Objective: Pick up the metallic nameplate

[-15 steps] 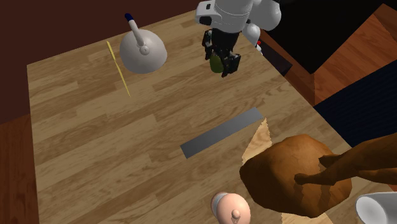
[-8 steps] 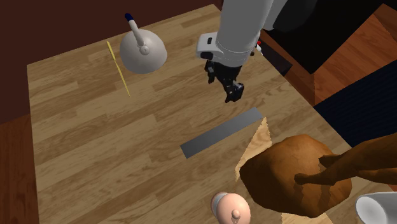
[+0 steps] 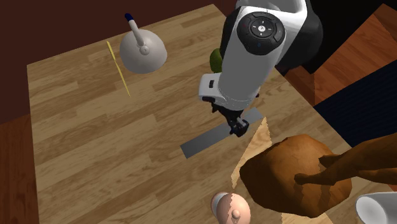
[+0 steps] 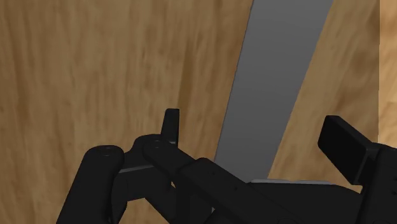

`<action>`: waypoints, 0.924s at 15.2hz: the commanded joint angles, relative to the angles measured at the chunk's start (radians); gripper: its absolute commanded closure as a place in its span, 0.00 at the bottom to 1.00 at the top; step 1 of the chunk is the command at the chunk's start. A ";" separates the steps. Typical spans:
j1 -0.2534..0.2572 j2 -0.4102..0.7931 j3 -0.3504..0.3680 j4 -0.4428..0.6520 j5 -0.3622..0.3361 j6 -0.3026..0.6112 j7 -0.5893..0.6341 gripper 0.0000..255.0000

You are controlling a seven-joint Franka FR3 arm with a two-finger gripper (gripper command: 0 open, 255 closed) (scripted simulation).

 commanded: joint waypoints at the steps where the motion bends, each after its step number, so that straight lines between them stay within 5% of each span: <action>1: 0.043 0.088 -0.006 0.117 -0.025 -0.038 0.017 0.00; 10: 0.021 0.072 -0.008 -0.013 -0.021 0.074 0.025 0.00; 11: 0.020 0.070 -0.008 -0.015 -0.020 0.074 0.024 1.00; 14: 0.020 0.072 -0.008 -0.012 -0.021 0.072 0.024 1.00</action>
